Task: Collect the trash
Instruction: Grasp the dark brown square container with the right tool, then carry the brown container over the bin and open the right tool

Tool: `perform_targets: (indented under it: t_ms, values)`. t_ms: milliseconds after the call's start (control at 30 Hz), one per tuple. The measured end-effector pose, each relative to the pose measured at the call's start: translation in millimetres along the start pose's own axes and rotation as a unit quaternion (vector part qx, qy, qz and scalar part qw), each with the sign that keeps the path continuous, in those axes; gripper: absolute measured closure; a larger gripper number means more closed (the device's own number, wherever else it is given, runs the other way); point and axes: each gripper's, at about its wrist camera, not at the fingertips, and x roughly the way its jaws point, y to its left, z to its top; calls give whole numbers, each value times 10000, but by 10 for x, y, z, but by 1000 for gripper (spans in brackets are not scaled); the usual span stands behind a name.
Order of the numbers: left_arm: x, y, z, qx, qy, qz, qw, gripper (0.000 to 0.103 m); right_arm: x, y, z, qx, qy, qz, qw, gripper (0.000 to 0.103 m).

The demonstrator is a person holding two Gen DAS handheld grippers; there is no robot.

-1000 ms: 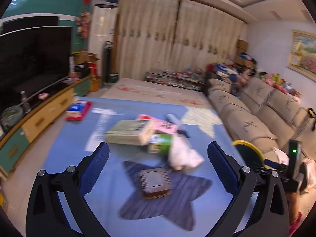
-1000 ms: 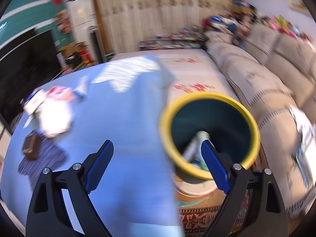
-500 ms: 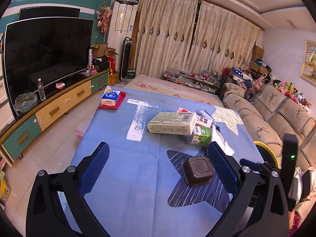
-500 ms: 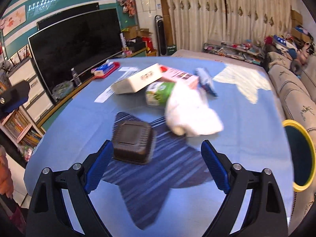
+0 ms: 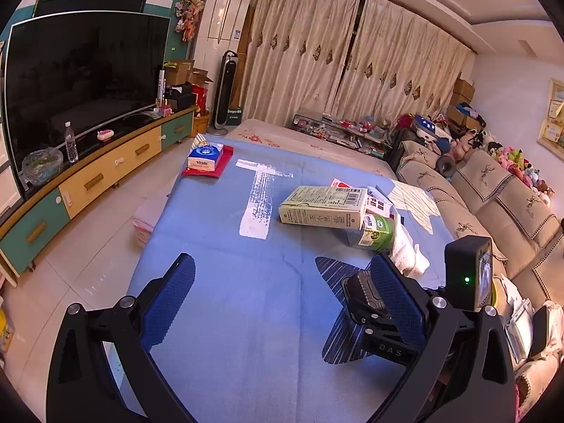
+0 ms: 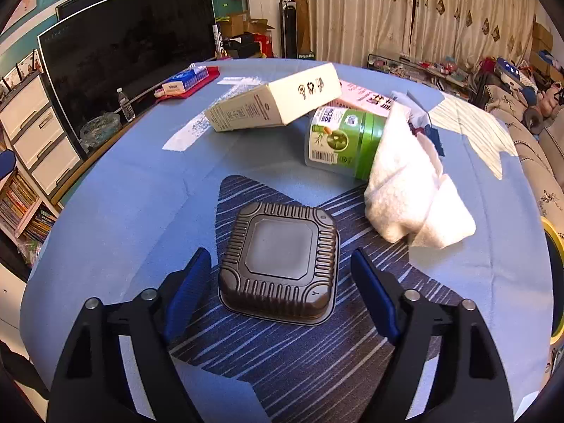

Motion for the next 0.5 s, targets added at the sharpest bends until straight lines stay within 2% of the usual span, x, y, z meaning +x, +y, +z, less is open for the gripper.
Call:
perform_targets:
  t_ms: [33, 67, 100, 367, 500]
  values:
    - [18, 2, -1, 6, 17, -7, 10000, 5, 16, -11, -4, 17, 25, 1, 10000, 39]
    - [33, -3, -4, 14, 35, -13, 10000, 5, 4, -24, -2, 46, -23, 25, 10000, 40]
    - [53, -6, -7, 23, 54, -22, 10000, 5, -21, -38, -5, 58, -56, 48, 10000, 47]
    - [215, -25, -2, 53, 208, -107, 9997, 5, -310, -164, 46, 180, -288, 310, 9989, 46]
    - [327, -45, 27, 92, 291, -230, 9993, 5, -524, -343, 95, 318, -523, 155, 9980, 46]
